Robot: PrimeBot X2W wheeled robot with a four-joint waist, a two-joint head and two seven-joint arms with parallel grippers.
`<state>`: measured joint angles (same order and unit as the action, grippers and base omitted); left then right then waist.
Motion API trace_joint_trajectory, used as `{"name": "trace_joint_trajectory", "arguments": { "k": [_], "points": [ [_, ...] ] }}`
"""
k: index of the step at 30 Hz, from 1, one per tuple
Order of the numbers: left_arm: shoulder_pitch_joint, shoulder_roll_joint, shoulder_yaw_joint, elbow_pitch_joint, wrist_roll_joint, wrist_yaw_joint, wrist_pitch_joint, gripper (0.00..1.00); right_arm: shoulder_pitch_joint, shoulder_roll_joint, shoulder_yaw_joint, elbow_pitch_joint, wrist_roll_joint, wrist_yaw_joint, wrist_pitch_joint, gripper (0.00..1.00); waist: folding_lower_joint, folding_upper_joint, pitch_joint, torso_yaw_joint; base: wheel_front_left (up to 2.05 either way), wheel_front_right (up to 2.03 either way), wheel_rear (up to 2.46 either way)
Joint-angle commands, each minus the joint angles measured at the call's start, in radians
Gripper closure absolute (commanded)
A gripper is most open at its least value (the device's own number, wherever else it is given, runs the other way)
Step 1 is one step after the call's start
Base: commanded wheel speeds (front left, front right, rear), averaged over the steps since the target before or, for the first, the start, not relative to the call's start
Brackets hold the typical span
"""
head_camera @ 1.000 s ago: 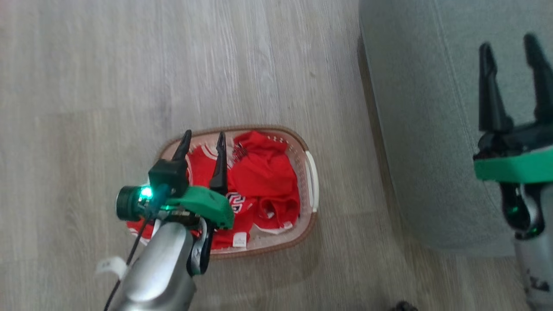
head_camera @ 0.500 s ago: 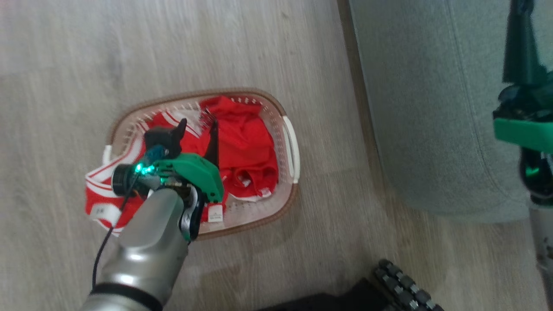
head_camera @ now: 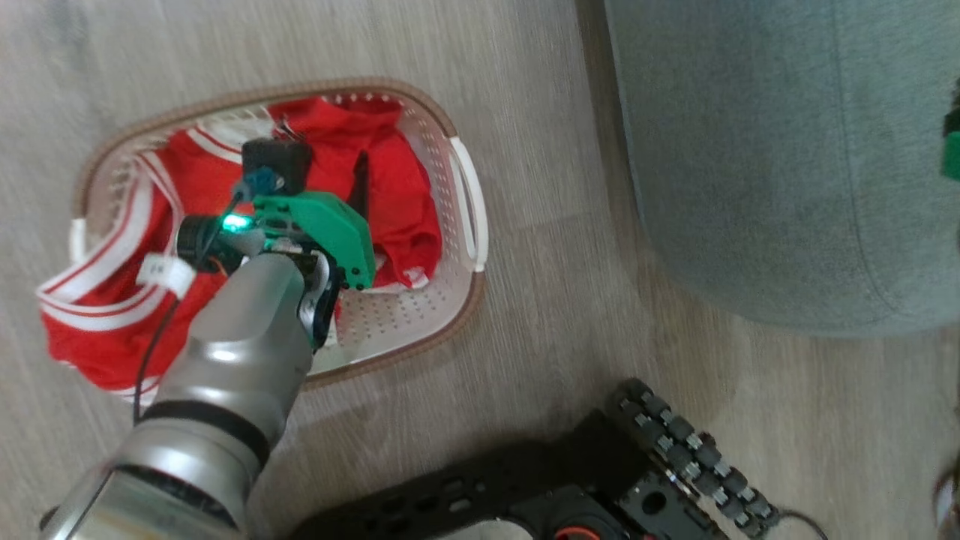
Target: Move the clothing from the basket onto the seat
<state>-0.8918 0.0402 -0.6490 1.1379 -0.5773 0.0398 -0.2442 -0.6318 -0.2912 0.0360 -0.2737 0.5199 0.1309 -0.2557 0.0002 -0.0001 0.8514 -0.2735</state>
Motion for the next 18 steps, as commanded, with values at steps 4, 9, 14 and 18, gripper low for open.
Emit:
{"name": "trace_joint_trajectory", "arguments": {
  "k": [4, 9, 14, 18],
  "points": [
    [-0.022, 0.01, -0.048, 0.042, -0.037, -0.021, 0.069, 0.0, -0.003, -0.011, -0.007, -0.06, 0.012, 0.0, -0.006, 0.0, -0.0002, 0.0001, 0.072, -0.031, 0.0, 0.0, 0.0],
    [-0.054, 0.01, -0.083, 0.077, -0.088, -0.029, 0.159, 0.0, -0.018, -0.003, 0.002, -0.069, 0.013, 0.0, -0.006, 0.0, -0.0002, 0.0001, 0.103, -0.046, 0.0, 0.0, 0.0],
    [-0.078, 0.01, -0.122, 0.099, -0.122, -0.043, 0.274, 0.0, -0.022, 0.002, 0.004, -0.067, 0.009, 0.0, -0.006, 0.0, -0.0002, 0.0001, 0.118, -0.053, 0.0, 0.0, 0.0],
    [-0.092, 0.01, -0.142, 0.099, -0.136, -0.046, 0.298, 0.0, -0.023, 0.003, 0.006, -0.064, 0.005, 0.0, -0.006, 0.0, -0.0002, 0.0001, 0.121, -0.054, 0.0, 0.0, 0.0]
  ]
}}
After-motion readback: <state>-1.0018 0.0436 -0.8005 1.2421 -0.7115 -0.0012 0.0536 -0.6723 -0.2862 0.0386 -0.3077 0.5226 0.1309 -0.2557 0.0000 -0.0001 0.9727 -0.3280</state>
